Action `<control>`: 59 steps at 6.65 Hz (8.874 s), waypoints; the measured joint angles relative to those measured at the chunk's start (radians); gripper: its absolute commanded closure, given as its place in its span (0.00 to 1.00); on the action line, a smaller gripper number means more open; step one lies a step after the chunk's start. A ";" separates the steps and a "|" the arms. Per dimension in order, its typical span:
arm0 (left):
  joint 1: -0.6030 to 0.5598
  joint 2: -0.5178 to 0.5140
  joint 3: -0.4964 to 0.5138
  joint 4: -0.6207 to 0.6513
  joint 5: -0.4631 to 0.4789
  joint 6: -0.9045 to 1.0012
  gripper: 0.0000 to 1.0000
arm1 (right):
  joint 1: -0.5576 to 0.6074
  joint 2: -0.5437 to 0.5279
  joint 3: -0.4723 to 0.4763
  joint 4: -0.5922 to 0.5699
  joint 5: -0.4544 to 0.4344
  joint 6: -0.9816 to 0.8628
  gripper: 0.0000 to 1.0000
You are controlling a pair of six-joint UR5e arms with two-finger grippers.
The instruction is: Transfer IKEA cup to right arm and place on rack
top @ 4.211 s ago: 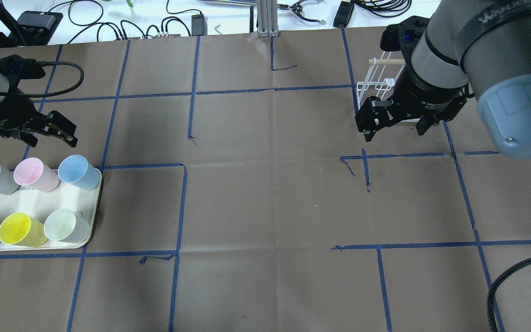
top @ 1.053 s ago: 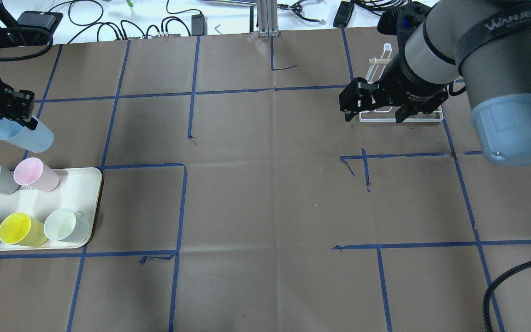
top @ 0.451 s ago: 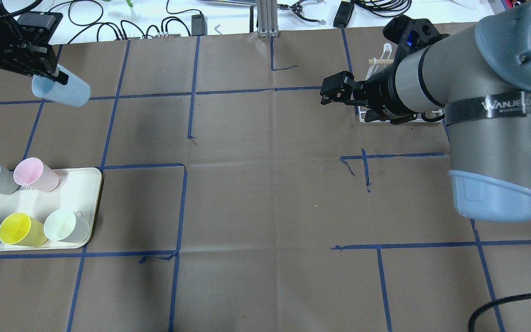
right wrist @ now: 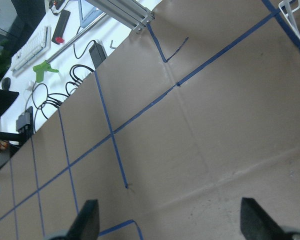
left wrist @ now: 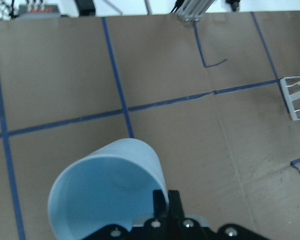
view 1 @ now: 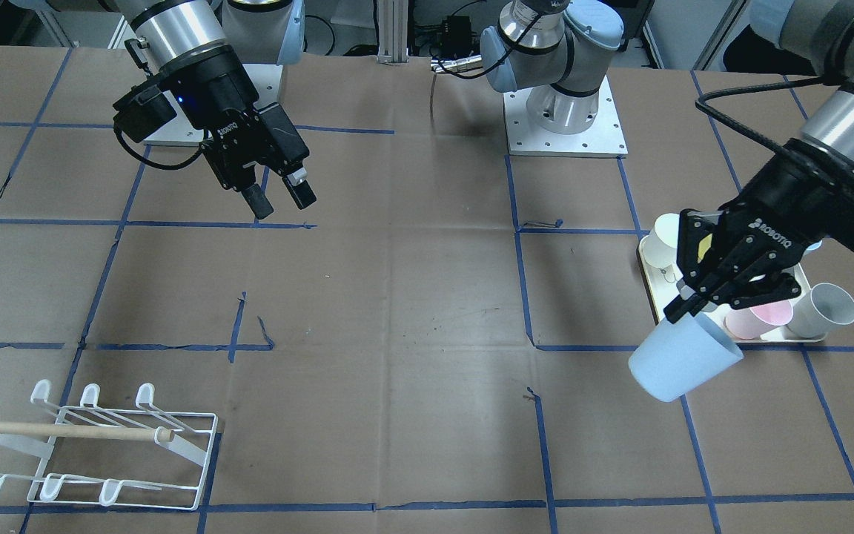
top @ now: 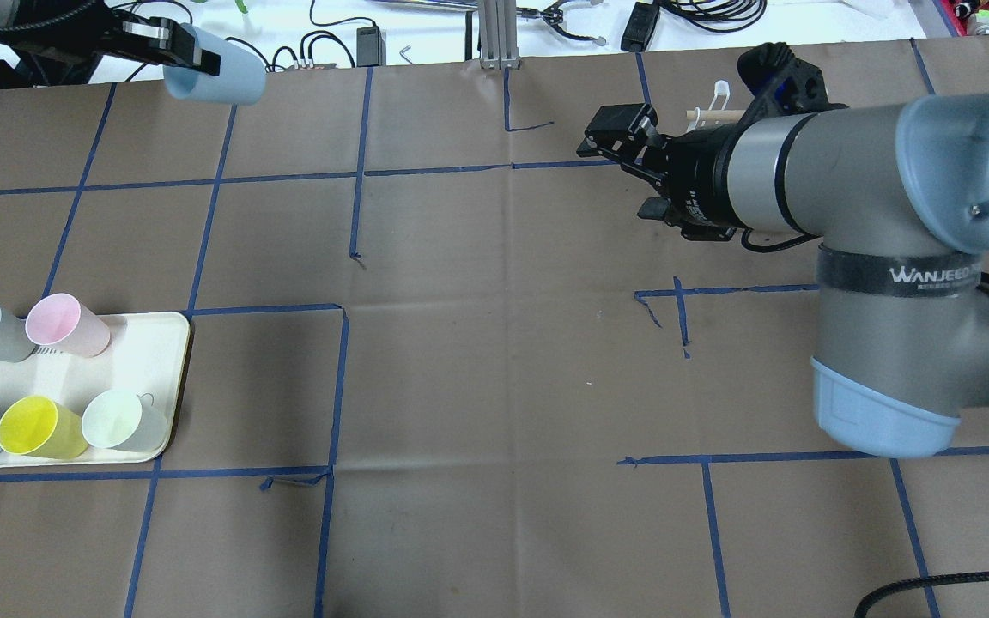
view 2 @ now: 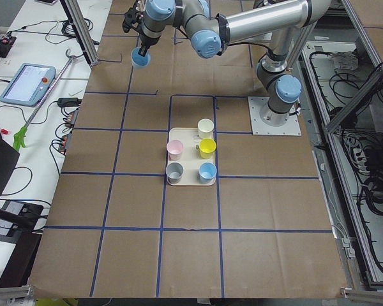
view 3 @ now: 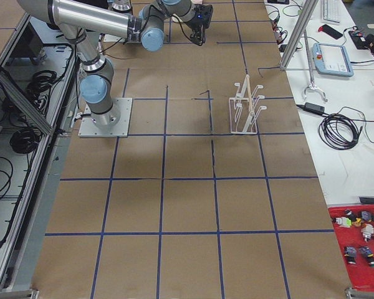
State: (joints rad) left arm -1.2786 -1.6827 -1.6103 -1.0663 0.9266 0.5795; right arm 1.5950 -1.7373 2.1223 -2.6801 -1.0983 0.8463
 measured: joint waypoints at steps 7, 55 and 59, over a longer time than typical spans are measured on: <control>-0.176 -0.051 -0.542 1.069 -0.415 0.014 0.97 | 0.003 0.064 0.192 -0.483 0.068 0.322 0.00; -0.268 -0.006 0.062 -0.238 0.560 -0.443 0.00 | -0.208 0.726 -0.458 -0.678 -0.183 -0.823 0.85; -0.268 0.101 0.107 -0.586 0.635 -0.486 0.01 | -0.207 0.758 -0.403 -0.698 -0.205 -0.847 0.73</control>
State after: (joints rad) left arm -1.5467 -1.5821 -1.5037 -1.6527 1.5619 0.0939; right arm 1.3876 -0.9792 1.7193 -3.3780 -1.3030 -0.0007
